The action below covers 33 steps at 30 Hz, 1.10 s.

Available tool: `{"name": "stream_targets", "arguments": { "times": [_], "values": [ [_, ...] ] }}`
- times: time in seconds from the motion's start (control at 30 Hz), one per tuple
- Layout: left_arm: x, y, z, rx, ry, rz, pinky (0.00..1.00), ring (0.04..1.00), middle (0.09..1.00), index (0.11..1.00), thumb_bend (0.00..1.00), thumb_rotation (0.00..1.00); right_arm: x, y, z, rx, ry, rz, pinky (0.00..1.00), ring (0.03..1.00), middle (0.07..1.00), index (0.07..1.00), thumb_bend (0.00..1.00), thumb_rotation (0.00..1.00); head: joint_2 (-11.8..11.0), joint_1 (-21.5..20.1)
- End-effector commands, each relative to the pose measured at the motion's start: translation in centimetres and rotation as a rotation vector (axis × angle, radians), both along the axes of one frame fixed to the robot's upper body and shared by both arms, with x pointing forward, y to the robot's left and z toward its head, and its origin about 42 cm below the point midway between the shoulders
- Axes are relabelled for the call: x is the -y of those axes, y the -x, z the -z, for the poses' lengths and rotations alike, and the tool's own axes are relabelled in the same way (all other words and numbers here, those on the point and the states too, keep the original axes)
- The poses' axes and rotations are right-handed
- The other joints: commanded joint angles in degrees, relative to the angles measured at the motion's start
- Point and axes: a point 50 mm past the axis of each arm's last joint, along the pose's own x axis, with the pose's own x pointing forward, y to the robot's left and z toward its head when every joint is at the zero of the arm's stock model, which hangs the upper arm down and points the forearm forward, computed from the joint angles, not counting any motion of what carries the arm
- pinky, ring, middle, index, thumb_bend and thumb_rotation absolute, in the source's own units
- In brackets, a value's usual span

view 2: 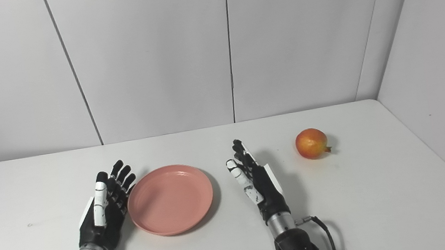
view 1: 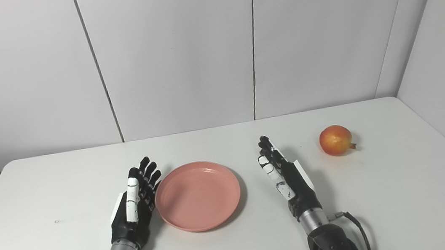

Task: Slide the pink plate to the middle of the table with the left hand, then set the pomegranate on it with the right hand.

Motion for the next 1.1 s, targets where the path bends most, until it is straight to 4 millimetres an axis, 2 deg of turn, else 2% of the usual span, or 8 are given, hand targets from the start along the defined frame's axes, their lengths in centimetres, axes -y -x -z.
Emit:
{"name": "stream_targets", "arguments": {
  "times": [0.0,0.27,0.5,0.6,0.8,0.87,0.93,1.07],
  "values": [
    [0.2,0.7,0.9,-0.001,0.010,0.021,0.97,0.995,1.000,0.996,0.68,1.00,-0.7,0.1,0.3,-0.015,-0.012,0.000,0.92,0.955,0.958,0.958,0.60,0.92,0.08,0.09],
    [0.1,0.6,1.1,-0.006,0.002,0.036,0.97,0.994,1.000,1.000,0.69,1.00,-0.3,-0.1,0.0,-0.001,-0.010,0.006,0.94,0.950,0.969,0.972,0.60,0.92,-0.34,-0.59],
    [-0.2,0.3,1.1,0.008,-0.040,0.033,0.97,0.992,0.997,1.000,0.68,1.00,1.8,-1.6,-2.3,0.132,0.099,0.103,0.94,0.956,0.975,0.970,0.56,0.93,-0.10,-1.49],
    [-0.4,0.2,1.2,0.022,-0.062,0.034,0.97,0.990,0.996,1.000,0.67,1.00,3.3,-2.2,-3.8,0.196,0.157,0.160,0.92,0.938,0.947,0.946,0.61,0.86,-0.23,-2.31],
    [-0.8,-0.3,1.3,0.039,-0.097,0.029,0.98,0.998,1.000,1.000,0.66,1.00,5.9,-3.2,-6.1,0.290,0.265,0.248,0.83,0.902,0.929,0.920,0.64,0.69,0.52,-3.31],
    [-1.0,-0.6,1.4,0.040,-0.101,0.024,0.98,1.000,1.000,1.000,0.67,1.00,6.9,-3.5,-6.8,0.301,0.322,0.288,0.80,0.899,0.939,0.926,0.69,0.64,0.81,-3.60],
    [-1.1,-0.9,1.4,0.041,-0.104,0.019,0.98,0.999,1.000,1.000,0.67,1.00,7.8,-3.6,-7.4,0.309,0.369,0.329,0.80,0.893,0.934,0.925,0.70,0.62,1.05,-3.68],
    [-1.4,-1.3,1.4,0.044,-0.101,0.013,0.98,1.000,1.000,1.000,0.69,1.00,9.5,-3.9,-8.4,0.310,0.424,0.386,0.83,0.906,0.934,0.929,0.72,0.53,1.60,-4.00]
  ]
}}
